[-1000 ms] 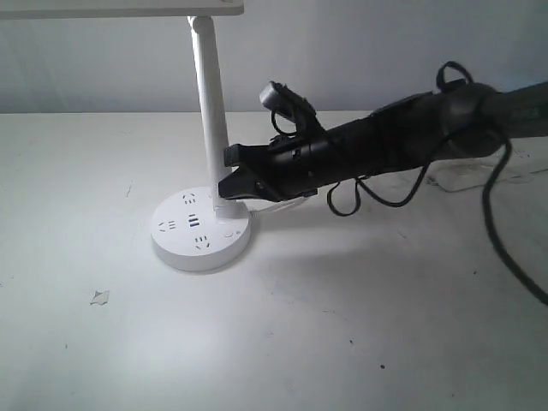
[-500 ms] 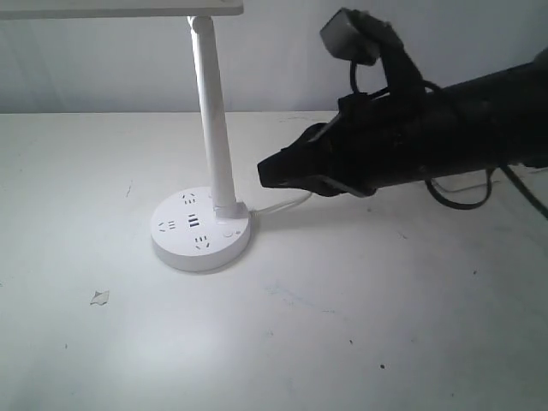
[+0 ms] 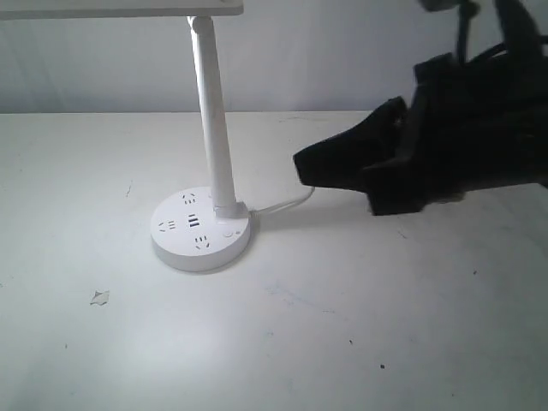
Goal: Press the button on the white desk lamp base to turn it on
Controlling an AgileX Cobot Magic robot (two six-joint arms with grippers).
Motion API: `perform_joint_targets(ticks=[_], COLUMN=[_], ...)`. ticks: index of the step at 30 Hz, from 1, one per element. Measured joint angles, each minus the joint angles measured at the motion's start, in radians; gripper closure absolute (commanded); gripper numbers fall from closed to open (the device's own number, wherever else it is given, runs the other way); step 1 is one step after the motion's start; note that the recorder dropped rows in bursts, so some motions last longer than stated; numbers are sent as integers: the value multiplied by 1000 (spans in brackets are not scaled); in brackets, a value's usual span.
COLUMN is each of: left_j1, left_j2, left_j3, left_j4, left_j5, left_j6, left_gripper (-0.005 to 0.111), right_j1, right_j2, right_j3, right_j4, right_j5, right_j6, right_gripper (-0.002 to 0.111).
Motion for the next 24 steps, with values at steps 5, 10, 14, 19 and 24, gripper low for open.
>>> perform_joint_targets(ticks=[5, 10, 14, 19, 24], left_j1=[0, 0, 0, 0, 0], left_j2=[0, 0, 0, 0, 0], left_j3=[0, 0, 0, 0, 0], left_j4=[0, 0, 0, 0, 0], left_j5=[0, 0, 0, 0, 0], left_j6=[0, 0, 0, 0, 0], left_gripper=[107, 107, 107, 107, 107], right_j1=[0, 0, 0, -2, -2], right_j2=[-205, -452, -628, -768, -788], right_j3=[50, 202, 317, 452, 575], right_j4=[-97, -114, -116, -129, -442], right_j5=[-55, -152, -290, -495, -739], right_j6=[134, 229, 296, 314, 386], right_gripper=[108, 108, 108, 108, 108])
